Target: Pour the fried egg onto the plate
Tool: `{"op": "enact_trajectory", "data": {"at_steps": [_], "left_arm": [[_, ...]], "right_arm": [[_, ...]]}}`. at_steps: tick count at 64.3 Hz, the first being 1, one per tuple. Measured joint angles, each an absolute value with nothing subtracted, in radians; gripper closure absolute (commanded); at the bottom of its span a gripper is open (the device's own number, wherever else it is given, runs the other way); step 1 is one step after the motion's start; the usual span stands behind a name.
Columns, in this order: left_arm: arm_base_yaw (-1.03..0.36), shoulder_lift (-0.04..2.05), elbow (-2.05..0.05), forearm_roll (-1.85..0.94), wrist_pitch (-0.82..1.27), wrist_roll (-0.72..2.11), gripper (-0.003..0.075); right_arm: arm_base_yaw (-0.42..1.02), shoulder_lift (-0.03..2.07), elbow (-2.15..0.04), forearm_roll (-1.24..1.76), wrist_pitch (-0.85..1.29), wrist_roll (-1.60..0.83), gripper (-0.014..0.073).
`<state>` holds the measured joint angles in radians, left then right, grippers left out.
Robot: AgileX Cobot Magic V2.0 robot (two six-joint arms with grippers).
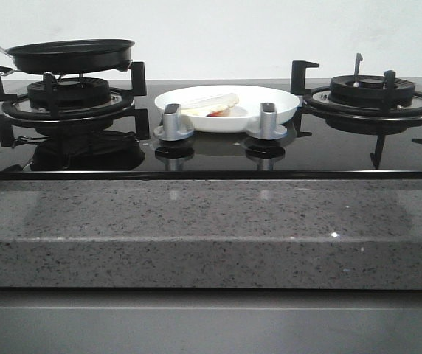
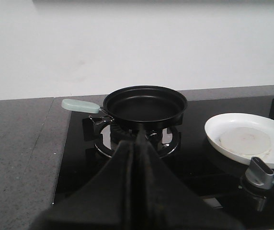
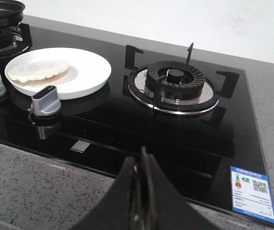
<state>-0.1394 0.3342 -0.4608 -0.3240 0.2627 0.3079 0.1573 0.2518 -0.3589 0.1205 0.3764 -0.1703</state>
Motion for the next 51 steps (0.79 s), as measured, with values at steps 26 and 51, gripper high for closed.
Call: {"op": "enact_trajectory", "data": {"at_steps": [26, 51], "left_arm": [[-0.139, 0.334, -0.461, -0.324, 0.263, 0.308, 0.0739], [-0.139, 0.319, -0.428, -0.087, 0.250, 0.082, 0.0739]], "right_arm": [[0.157, 0.252, -0.359, 0.120, 0.376, -0.170, 0.0652], [0.157, 0.252, -0.359, 0.120, 0.376, -0.170, 0.0652]]}}
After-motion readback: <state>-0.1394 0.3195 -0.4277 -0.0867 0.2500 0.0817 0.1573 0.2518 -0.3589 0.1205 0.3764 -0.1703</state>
